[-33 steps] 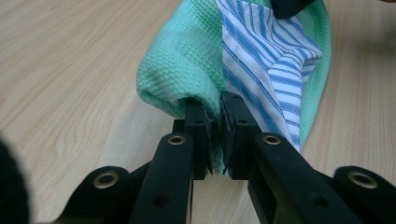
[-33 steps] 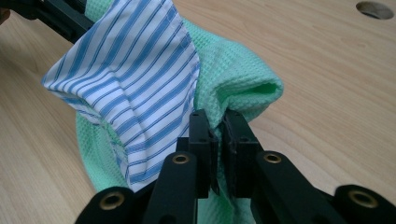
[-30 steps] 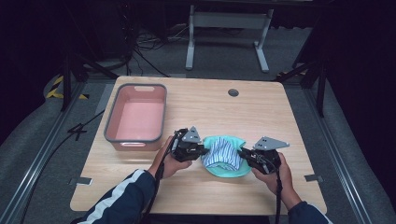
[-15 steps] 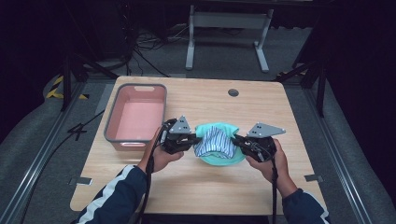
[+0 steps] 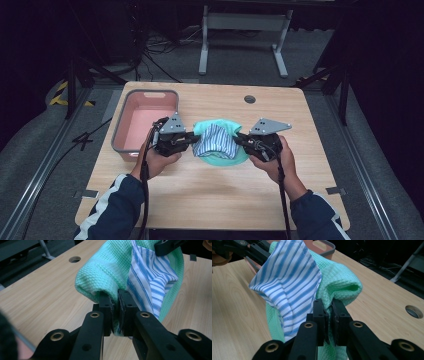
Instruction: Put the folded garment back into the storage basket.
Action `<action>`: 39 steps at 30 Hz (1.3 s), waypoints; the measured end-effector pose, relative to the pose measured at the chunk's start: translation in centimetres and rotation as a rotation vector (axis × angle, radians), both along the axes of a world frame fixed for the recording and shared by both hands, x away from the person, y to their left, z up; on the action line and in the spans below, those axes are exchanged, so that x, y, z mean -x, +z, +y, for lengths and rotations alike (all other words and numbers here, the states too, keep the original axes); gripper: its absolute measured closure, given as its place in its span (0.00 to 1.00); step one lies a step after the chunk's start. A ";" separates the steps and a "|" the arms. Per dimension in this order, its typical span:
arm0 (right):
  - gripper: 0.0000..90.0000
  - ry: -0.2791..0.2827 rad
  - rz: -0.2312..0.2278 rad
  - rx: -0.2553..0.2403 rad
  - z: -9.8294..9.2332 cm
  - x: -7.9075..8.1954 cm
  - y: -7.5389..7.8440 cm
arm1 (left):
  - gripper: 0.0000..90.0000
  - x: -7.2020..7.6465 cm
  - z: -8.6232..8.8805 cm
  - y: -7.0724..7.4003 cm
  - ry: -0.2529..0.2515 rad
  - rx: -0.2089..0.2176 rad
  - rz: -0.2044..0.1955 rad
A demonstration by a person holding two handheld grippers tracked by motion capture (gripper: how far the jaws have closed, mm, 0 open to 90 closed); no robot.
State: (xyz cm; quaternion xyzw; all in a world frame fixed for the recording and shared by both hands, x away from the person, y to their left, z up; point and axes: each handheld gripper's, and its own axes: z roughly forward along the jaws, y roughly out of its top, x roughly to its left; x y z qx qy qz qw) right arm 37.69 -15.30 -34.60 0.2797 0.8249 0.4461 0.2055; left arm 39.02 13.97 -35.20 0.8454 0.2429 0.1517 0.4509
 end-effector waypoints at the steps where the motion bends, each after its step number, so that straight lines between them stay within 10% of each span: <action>1: 0.92 0.006 -0.004 -0.005 0.3 -0.1 0.2 | 0.92 0.0 0.2 0.1 0.005 0.002 -0.003; 39: 0.92 0.178 -0.029 -0.014 12.2 -3.9 2.8 | 0.92 1.6 10.7 3.0 0.250 -0.027 -0.043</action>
